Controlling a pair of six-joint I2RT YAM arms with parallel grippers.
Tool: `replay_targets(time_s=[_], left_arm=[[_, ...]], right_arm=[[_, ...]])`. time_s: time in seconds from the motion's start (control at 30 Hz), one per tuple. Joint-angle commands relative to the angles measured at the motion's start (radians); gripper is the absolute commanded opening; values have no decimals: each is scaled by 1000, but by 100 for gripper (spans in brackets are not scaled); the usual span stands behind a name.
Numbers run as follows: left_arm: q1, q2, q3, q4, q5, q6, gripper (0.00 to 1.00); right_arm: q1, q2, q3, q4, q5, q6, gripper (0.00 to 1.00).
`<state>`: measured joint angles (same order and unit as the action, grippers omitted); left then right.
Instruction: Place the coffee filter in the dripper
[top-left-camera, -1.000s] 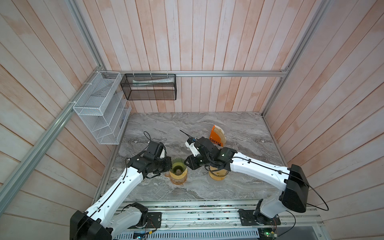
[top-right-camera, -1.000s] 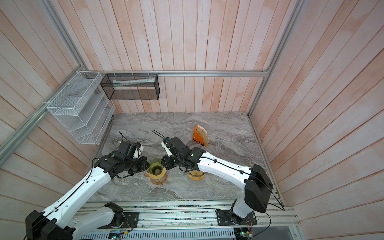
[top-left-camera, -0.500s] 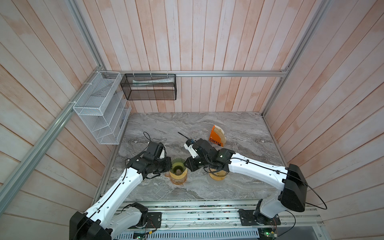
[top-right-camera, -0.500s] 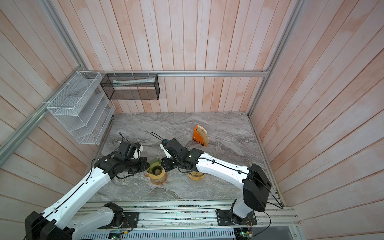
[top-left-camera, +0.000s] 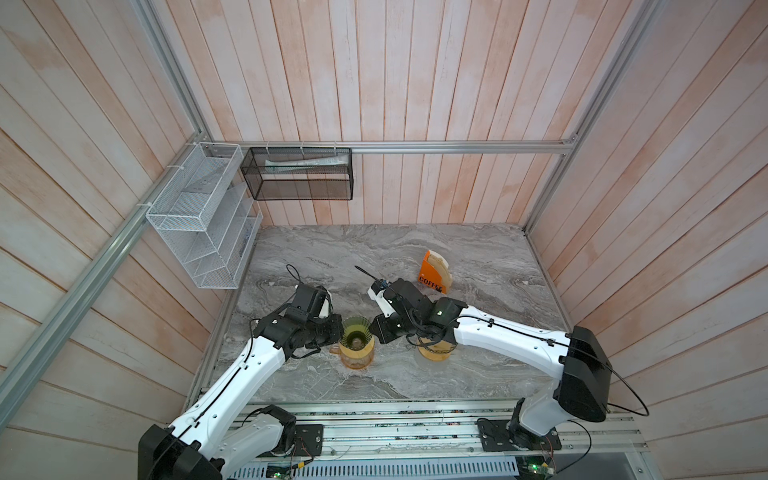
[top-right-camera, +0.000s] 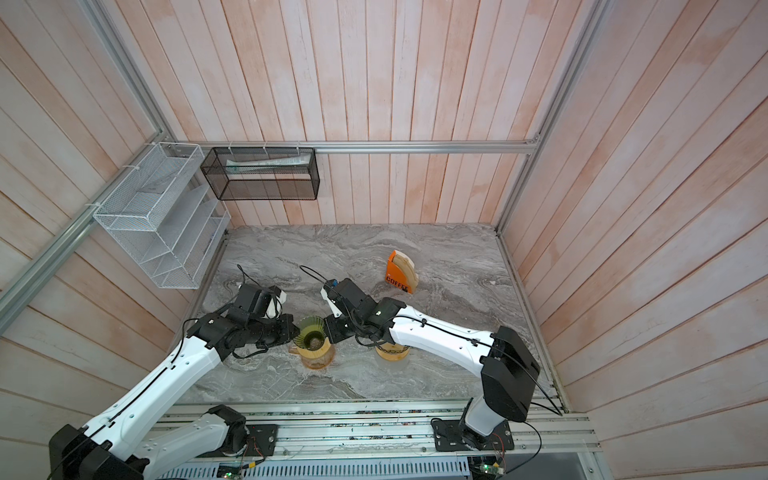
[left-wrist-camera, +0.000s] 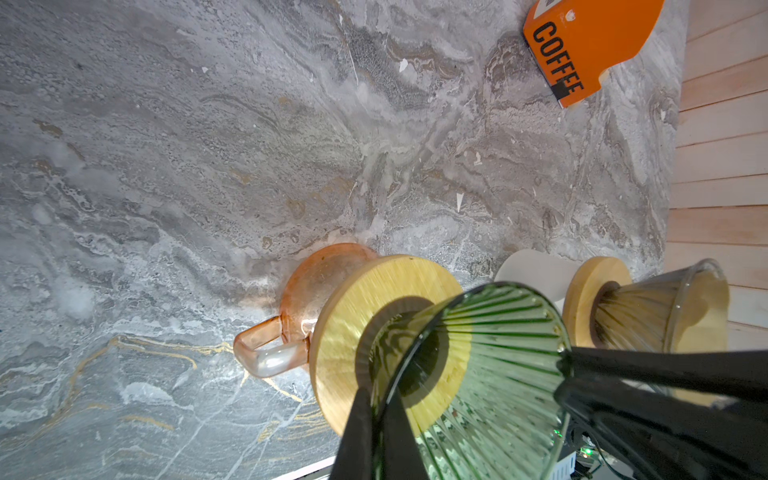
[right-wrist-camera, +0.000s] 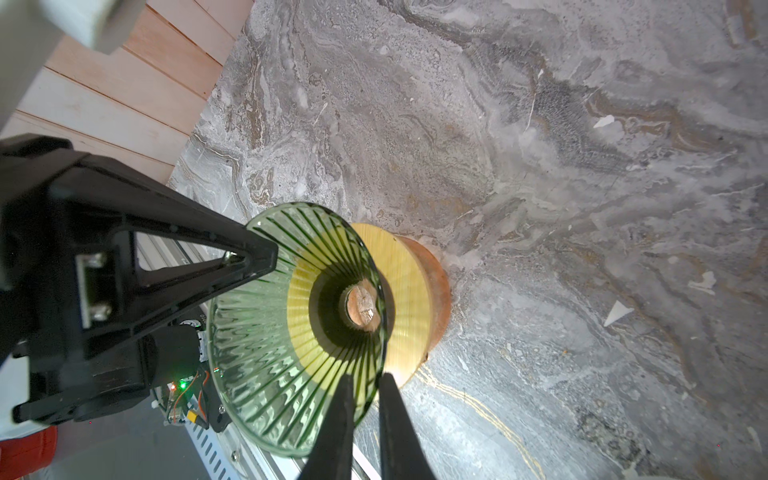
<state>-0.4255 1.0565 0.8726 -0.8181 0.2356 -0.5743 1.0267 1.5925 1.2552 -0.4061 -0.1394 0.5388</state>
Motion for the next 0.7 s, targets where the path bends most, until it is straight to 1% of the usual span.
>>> replay_targets(time_s=[0.0, 0.67], left_arm=[[1, -7, -29, 10, 12, -9, 0], [-1, -9, -72, 35, 31, -29, 0]], right_arm=[[5, 30, -13, -24, 3, -8, 9], [8, 53, -22, -22, 0, -3, 5]])
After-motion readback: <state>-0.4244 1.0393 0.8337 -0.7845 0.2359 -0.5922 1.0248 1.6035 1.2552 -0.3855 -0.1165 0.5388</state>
